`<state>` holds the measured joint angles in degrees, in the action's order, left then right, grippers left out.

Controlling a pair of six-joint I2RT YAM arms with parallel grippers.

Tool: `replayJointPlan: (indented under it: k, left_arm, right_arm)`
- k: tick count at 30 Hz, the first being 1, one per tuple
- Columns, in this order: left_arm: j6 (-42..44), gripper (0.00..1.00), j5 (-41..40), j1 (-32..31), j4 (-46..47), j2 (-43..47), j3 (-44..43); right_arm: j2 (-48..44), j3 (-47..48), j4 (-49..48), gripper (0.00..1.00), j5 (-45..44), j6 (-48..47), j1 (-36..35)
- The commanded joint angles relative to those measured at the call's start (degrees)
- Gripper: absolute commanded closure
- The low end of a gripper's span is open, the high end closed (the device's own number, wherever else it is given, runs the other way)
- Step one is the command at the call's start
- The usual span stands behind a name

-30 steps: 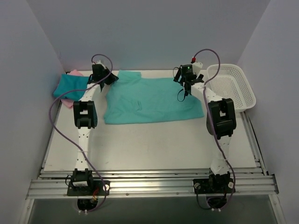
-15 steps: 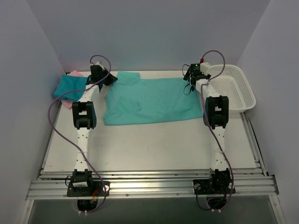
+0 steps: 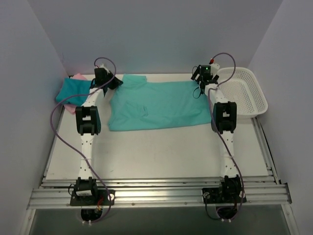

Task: Fold and stack the t-shirts
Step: Fold the tshirt

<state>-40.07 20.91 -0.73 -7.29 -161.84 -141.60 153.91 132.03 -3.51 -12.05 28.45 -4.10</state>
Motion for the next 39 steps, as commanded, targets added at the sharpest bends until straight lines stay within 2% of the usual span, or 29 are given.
replayJointPlan:
  k: [1, 3, 6, 7, 9, 10, 15, 19, 25, 31, 39]
  left_arm:
    - [0.5, 0.98, 0.5, 0.5, -0.5, -0.8, -0.5]
    - [0.5, 0.98, 0.8, 0.5, -0.6, -1.0, -0.7]
    - [0.3, 0.98, 0.8, 0.5, -0.7, -1.2, -0.8]
    - [0.3, 0.98, 0.9, 0.5, -0.7, -1.1, -0.8]
    - [0.3, 0.98, 1.0, 0.5, -0.7, -1.1, -0.8]
    - [0.3, 0.98, 1.1, 0.5, -0.7, -1.1, -0.8]
    - [0.3, 0.98, 1.2, 0.5, -0.6, -1.1, -0.8]
    - [0.4, 0.98, 1.1, 0.5, -0.4, -1.1, -0.8]
    - [1.5, 0.98, -0.4, 0.2, 6.3, 3.0, 6.0]
    - [2.9, 0.98, 1.5, 0.0, 2.1, 1.4, -3.7]
    - [6.3, 0.98, 2.1, -0.6, 1.6, 7.6, -3.2]
  right_arm:
    - [3.1, 2.4, -0.3, 0.16, 4.0, 2.1, -0.4]
    - [4.7, 4.5, 0.0, 0.23, 4.7, 2.5, -0.6]
    - [5.7, 5.2, -0.1, 0.40, 5.8, 3.0, -0.8]
    - [5.8, 5.1, -0.2, 0.52, 5.9, 3.1, -0.8]
    - [5.7, 4.7, -0.2, 0.57, 5.9, 3.1, -0.7]
    - [5.6, 4.1, -0.2, 0.62, 6.0, 3.1, -0.6]
    - [3.7, 0.4, -2.0, 0.75, 5.7, 3.1, -0.3]
    - [2.9, -0.7, -2.1, 1.00, 5.0, 3.1, -0.2]
    - [1.3, -1.2, -2.3, 1.00, 4.8, 2.3, 0.2]
    - [-1.3, -0.8, -2.4, 1.00, 6.1, 2.5, 0.8]
    - [-6.6, -2.6, -2.6, 1.00, 8.1, 2.6, 0.1]
